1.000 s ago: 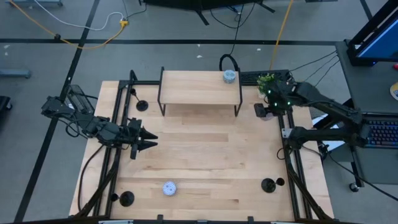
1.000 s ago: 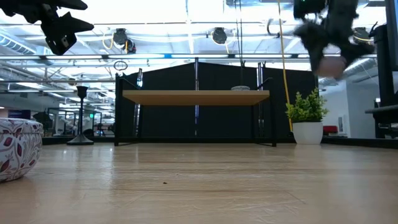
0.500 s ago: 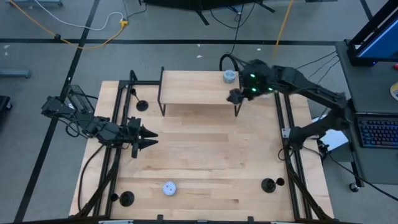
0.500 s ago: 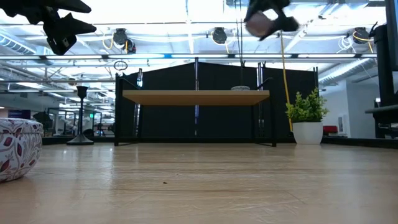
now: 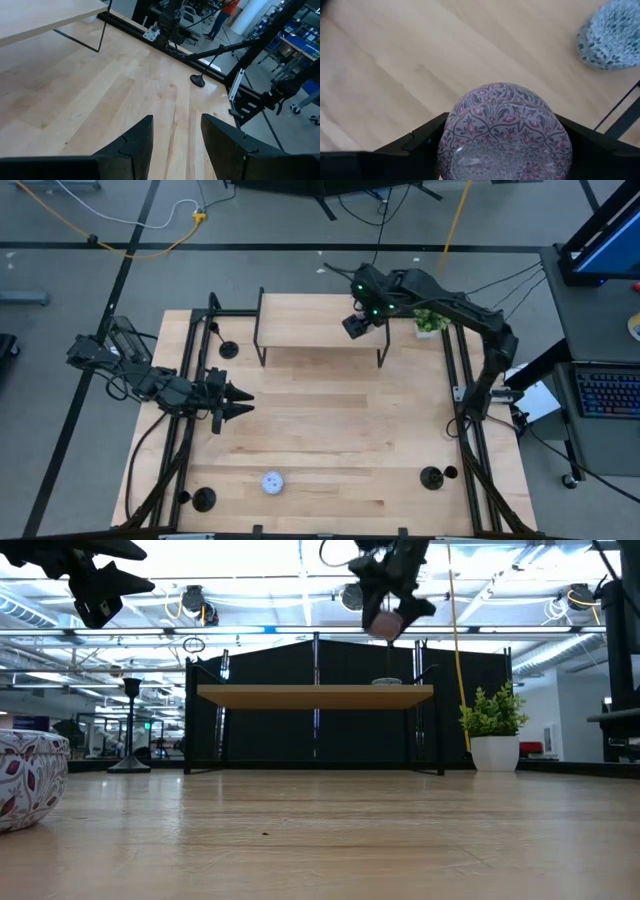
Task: Pick & Place candle stick holders
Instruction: Put the purple scented candle on the shelf
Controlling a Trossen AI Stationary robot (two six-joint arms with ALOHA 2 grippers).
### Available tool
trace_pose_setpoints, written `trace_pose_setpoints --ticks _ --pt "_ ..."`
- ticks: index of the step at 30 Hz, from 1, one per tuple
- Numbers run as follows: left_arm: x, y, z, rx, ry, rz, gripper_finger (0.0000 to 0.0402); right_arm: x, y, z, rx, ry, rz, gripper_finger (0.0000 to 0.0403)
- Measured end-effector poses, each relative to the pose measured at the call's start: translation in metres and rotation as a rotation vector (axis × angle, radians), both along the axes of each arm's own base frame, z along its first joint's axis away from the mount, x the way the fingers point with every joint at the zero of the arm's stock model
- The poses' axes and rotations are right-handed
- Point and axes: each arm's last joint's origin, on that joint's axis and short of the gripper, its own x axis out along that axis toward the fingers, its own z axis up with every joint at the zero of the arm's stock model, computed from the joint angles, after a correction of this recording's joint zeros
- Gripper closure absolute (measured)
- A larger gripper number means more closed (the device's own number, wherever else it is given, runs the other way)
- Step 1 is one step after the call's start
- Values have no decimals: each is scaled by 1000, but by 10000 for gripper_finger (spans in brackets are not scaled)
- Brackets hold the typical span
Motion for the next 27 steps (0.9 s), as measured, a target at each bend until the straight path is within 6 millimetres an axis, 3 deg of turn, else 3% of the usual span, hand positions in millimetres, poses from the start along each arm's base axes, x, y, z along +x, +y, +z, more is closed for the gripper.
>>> trace_pose_setpoints --ticks 9,27 --pt "0 0 0 0 0 -2 231 5 -26 -35 -28 215 -3 112" --pt "0 0 0 -4 0 -1 231 10 -43 -62 18 314 20 109"
